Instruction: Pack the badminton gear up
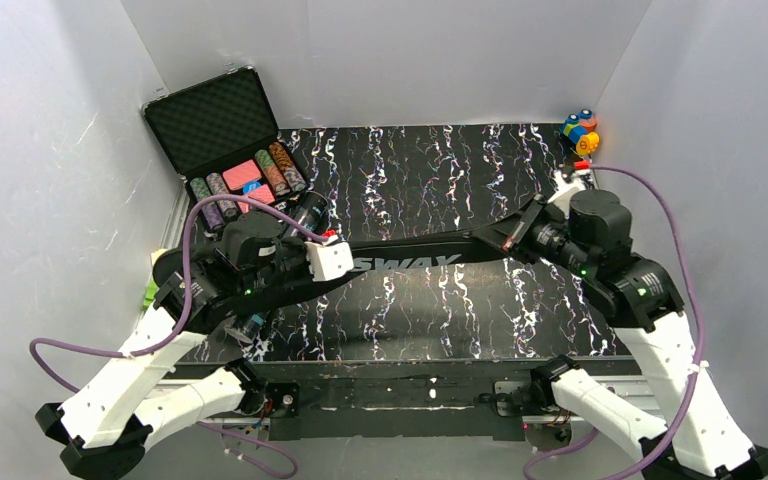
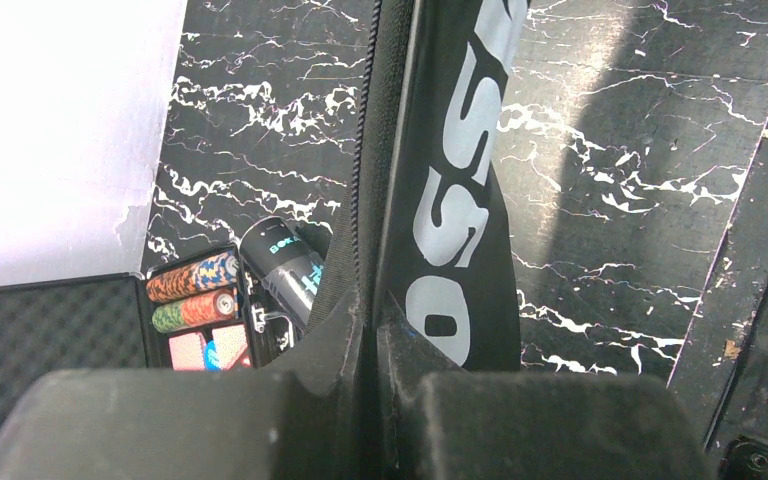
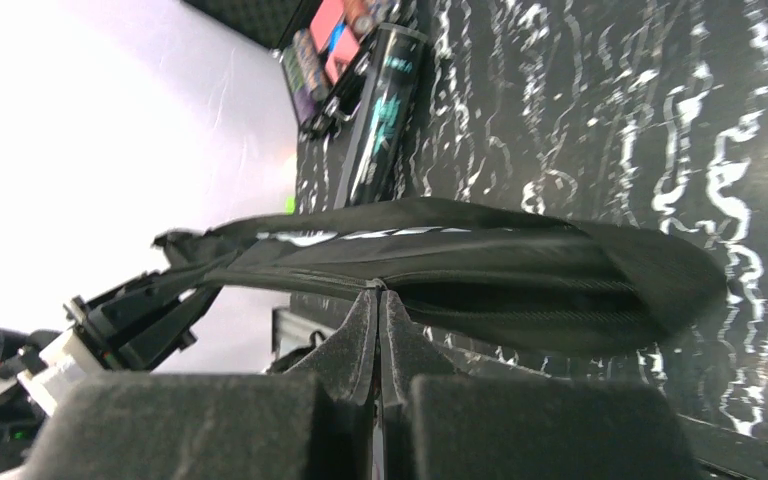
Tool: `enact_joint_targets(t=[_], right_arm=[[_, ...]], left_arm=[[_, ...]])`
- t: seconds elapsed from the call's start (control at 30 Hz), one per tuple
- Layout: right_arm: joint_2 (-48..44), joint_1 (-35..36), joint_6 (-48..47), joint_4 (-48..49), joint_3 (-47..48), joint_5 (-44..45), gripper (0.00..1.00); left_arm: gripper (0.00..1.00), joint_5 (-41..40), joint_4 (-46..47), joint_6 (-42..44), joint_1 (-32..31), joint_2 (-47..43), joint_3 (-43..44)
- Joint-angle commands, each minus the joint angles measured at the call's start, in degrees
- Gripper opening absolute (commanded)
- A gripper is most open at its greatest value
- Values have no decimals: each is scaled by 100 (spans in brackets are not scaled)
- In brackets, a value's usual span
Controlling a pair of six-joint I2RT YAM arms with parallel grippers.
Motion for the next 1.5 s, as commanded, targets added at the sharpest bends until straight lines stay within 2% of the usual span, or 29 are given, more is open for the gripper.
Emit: enact_joint_targets(t=[0.0, 0.33, 0.8, 0.87, 0.97, 1.1, 1.2, 1.47], right_arm=[[-238, -569, -541, -555, 312, 221, 1], [-608, -1585, -1006, -1105, 307, 25, 1], [-1039, -1726, -1155, -1502, -167, 138, 1], [-1089, -1724, -1213, -1557, -116, 62, 9], [-1105, -1726, -1371, -1684, 229, 75, 33], [-1097, -1726, -1632, -1742, 801, 397, 58], [-1047, -1726, -1770, -1753, 979, 601, 67], [-1377, -1726, -1540, -2034, 1361, 1934, 71]], left_arm=[[0, -12, 305, 37, 41, -170, 336], [0, 17, 240, 46, 46, -149, 403], [0, 119, 208, 77, 40, -33, 529], [0, 199, 199, 89, 45, 32, 576], [0, 339, 141, 98, -23, 254, 760], [0, 359, 85, 217, -331, 614, 971], [0, 313, 83, 275, -661, 962, 1157], [0, 112, 302, 345, -1759, 2363, 2084]])
